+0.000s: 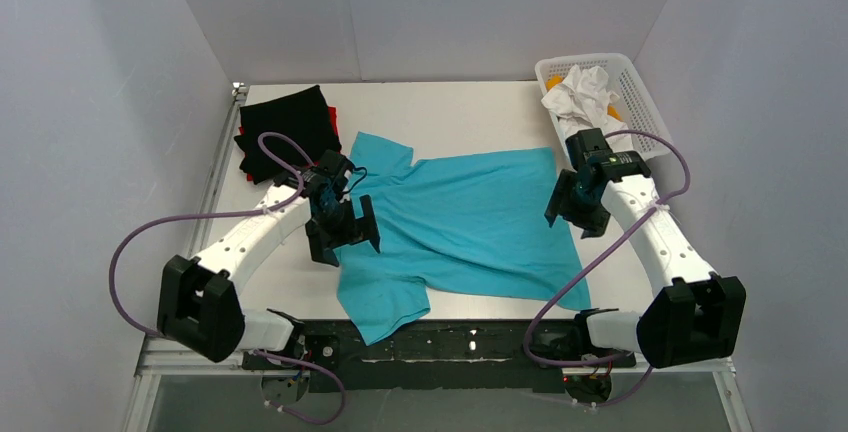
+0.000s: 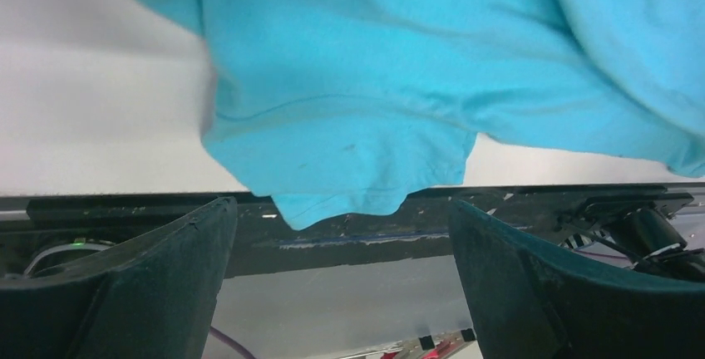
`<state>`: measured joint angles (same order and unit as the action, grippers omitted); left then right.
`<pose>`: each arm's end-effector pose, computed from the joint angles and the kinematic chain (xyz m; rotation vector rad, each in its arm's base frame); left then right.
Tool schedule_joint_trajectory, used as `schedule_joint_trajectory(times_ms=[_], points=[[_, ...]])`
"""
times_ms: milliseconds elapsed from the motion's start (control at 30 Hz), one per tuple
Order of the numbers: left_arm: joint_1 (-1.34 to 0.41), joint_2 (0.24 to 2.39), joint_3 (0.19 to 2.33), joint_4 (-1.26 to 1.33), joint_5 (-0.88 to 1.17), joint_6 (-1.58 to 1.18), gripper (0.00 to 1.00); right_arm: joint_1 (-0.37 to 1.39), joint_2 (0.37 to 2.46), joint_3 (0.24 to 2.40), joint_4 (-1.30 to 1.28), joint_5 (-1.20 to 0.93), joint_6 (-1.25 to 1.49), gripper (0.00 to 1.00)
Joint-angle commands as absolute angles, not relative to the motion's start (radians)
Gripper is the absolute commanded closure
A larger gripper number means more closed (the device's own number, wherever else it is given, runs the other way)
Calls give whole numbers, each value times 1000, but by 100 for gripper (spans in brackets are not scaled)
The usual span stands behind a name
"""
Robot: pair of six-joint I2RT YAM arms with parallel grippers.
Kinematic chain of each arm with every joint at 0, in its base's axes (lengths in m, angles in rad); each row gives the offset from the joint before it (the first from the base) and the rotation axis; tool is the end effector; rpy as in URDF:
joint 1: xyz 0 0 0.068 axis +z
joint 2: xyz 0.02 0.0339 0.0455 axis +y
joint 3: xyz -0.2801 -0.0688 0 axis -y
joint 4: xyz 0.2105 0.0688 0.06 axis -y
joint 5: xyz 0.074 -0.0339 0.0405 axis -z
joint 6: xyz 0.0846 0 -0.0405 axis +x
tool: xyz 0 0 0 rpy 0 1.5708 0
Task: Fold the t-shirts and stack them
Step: Flatten out the tshirt
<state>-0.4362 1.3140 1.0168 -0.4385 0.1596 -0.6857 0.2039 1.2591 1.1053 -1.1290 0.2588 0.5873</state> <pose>0.2522 -0.1324 0.2744 -0.2154 2.4064 -0.7333 0.1959 0.0184 0.2578 0.5796 2.7116 -0.1780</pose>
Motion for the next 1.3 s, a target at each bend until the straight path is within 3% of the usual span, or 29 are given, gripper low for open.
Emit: schedule_joint_trajectory(times_ms=[0,133,467,800,1267], points=[[-439,1412,1092,-456,154,-691,0,221,1333,1124,-801,9,506,26],[-420,1529,1207,-436,90,-665,0,253,1502,1230,-722,28,496,26],[-310,1912,1466,-417,162,-634,1,311,1888,1462,-664,109,478,22],[-274,2196,1666,-407,207,-651,0,308,2041,1554,-615,163,459,22],[-224,2617,2318,-611,235,-582,0,239,2311,1932,-700,176,428,23]])
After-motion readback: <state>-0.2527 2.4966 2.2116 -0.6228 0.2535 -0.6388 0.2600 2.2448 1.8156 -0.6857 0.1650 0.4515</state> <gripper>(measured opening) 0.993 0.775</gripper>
